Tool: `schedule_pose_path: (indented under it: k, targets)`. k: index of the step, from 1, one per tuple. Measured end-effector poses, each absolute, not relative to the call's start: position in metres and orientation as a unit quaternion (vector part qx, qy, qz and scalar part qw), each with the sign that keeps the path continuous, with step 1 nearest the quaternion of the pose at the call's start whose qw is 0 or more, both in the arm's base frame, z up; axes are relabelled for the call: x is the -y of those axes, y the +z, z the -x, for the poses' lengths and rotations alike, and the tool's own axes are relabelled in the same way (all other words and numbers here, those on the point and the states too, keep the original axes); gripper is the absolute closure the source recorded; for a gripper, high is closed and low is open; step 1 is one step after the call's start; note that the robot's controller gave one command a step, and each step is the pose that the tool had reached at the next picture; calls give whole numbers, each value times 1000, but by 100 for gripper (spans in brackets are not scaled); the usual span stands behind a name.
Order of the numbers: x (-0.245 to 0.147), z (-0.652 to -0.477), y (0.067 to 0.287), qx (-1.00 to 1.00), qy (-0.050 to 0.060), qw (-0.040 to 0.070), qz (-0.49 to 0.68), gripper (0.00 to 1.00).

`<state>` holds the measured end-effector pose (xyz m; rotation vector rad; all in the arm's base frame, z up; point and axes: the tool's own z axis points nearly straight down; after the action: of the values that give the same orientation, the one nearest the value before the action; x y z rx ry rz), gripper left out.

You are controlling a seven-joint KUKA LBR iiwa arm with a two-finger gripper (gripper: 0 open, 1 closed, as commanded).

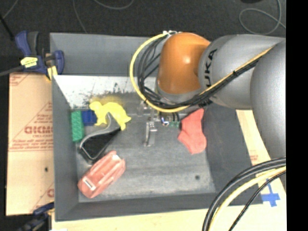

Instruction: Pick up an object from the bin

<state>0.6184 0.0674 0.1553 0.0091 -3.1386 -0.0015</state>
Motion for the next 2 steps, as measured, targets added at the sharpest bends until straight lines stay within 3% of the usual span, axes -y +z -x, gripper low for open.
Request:
schedule_pose_path:
  k: [1,2]
  targets:
    - [-67,-619,160,1000,-1,-2,-2,0]
    - [-94,-619,157,1000,0,-3,18,0]
